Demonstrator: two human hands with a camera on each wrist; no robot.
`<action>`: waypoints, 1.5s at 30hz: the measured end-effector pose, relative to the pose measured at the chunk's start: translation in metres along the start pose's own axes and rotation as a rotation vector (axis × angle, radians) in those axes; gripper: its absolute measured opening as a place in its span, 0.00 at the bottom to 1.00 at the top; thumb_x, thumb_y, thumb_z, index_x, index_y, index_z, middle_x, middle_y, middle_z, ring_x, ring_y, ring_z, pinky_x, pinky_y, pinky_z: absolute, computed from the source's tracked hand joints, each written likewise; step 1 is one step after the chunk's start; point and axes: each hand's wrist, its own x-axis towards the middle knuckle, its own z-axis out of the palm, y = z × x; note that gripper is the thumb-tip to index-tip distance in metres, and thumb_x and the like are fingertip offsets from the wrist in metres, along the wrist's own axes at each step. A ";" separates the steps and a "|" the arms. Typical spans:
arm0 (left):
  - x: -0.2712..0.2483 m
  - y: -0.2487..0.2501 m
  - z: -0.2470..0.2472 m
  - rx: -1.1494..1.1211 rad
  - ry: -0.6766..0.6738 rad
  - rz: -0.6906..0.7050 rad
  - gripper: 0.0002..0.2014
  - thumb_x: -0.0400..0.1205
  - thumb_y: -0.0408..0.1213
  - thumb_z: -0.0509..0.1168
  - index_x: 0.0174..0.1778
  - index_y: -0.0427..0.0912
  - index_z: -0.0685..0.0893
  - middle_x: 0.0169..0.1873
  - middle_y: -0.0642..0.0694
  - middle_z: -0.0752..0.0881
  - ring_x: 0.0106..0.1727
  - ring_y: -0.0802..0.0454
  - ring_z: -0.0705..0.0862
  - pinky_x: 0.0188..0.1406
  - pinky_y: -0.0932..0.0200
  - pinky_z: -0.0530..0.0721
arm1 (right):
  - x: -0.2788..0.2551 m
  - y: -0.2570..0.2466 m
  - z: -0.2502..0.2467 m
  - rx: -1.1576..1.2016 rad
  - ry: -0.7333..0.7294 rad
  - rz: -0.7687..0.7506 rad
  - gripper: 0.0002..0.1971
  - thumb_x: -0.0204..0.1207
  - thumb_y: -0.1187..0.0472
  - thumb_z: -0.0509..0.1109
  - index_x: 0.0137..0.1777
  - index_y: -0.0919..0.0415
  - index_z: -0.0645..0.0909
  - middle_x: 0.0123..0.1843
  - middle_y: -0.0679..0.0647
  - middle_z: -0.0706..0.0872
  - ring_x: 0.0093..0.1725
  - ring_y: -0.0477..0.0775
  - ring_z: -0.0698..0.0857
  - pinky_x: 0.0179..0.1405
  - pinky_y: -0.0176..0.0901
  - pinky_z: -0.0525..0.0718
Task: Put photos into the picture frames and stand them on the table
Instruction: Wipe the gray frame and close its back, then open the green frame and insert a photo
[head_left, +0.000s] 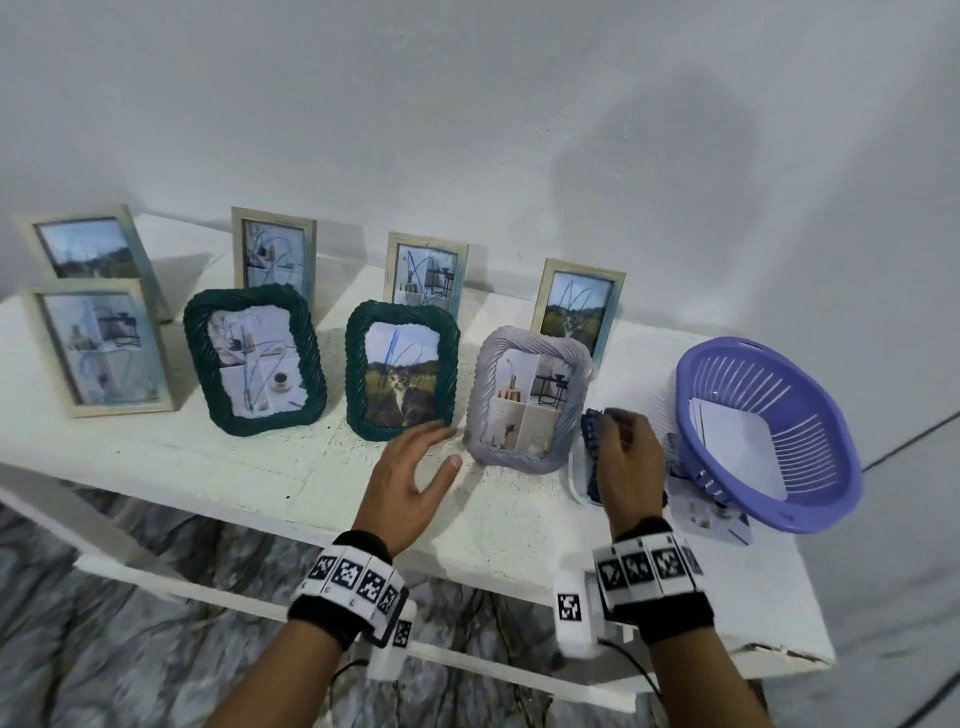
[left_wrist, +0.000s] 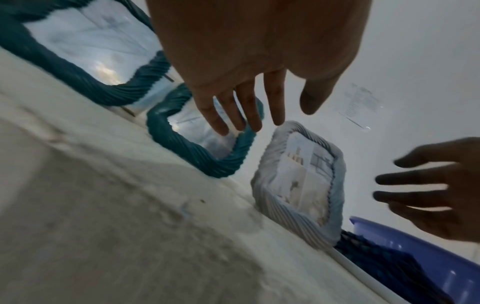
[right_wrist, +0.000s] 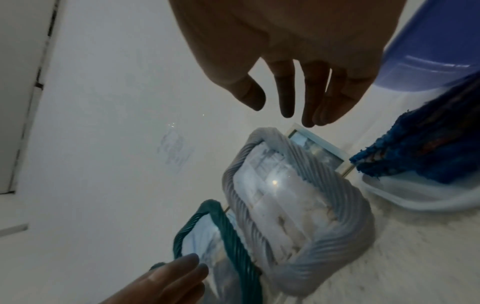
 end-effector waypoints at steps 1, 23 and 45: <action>-0.003 -0.004 -0.008 0.007 0.038 0.010 0.20 0.83 0.55 0.61 0.65 0.50 0.84 0.67 0.55 0.81 0.70 0.57 0.77 0.69 0.42 0.77 | -0.010 0.001 0.000 0.000 -0.001 -0.018 0.09 0.83 0.61 0.64 0.58 0.62 0.82 0.52 0.53 0.86 0.51 0.53 0.82 0.49 0.40 0.76; 0.062 -0.037 -0.089 0.048 -0.057 -0.215 0.37 0.84 0.43 0.65 0.86 0.44 0.53 0.84 0.41 0.59 0.84 0.47 0.58 0.83 0.47 0.58 | -0.017 -0.083 0.161 -0.129 -0.390 -0.133 0.24 0.71 0.47 0.64 0.68 0.40 0.69 0.63 0.48 0.82 0.56 0.60 0.87 0.55 0.64 0.86; -0.001 0.009 -0.143 0.047 -0.130 -0.202 0.31 0.79 0.62 0.64 0.77 0.55 0.72 0.66 0.55 0.82 0.56 0.61 0.83 0.58 0.52 0.85 | -0.096 -0.030 0.131 0.485 -0.228 0.036 0.20 0.85 0.51 0.59 0.76 0.45 0.71 0.76 0.44 0.76 0.75 0.47 0.74 0.76 0.58 0.72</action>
